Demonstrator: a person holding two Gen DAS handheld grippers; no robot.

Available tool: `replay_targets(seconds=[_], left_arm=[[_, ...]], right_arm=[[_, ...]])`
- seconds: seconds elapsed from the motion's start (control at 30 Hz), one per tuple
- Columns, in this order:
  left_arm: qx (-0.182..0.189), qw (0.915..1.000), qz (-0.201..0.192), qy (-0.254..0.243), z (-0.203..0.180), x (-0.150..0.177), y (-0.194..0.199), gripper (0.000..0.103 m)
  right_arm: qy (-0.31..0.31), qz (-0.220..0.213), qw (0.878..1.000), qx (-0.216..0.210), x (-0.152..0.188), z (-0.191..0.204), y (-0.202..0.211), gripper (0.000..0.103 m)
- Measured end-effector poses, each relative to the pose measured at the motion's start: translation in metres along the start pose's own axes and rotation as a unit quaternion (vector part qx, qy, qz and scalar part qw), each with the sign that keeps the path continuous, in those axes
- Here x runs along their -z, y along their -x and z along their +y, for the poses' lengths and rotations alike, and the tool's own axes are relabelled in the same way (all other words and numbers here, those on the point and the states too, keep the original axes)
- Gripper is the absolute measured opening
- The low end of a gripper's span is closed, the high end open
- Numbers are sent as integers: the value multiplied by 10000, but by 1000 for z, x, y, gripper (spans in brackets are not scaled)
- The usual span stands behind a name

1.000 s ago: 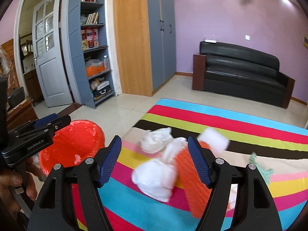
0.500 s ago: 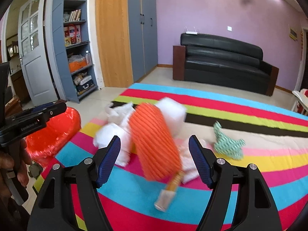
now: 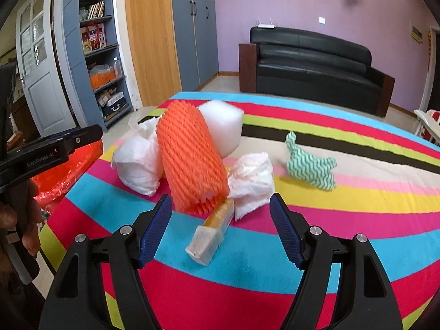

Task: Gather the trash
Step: 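Move both open tools back over the trash pile, then grasp the white plastic bag with the left tool while the right tool grasps the small carton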

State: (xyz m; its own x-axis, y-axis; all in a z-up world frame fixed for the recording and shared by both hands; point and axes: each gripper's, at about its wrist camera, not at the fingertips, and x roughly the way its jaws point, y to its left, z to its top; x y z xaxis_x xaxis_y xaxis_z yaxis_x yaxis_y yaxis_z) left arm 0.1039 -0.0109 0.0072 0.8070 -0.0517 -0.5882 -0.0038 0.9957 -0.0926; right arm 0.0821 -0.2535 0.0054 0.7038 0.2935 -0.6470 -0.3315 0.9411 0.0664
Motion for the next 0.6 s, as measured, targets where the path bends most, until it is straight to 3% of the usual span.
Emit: replay_targets(seconds=[0.3, 0.6], left_arm=[[93, 9999, 139, -37, -4, 1, -15, 58], [272, 9990, 348, -73, -11, 6, -29, 61]], right_arm=[[37, 304, 9995, 4, 9, 2, -12, 66], [4, 570, 9984, -5, 16, 3, -27, 54]])
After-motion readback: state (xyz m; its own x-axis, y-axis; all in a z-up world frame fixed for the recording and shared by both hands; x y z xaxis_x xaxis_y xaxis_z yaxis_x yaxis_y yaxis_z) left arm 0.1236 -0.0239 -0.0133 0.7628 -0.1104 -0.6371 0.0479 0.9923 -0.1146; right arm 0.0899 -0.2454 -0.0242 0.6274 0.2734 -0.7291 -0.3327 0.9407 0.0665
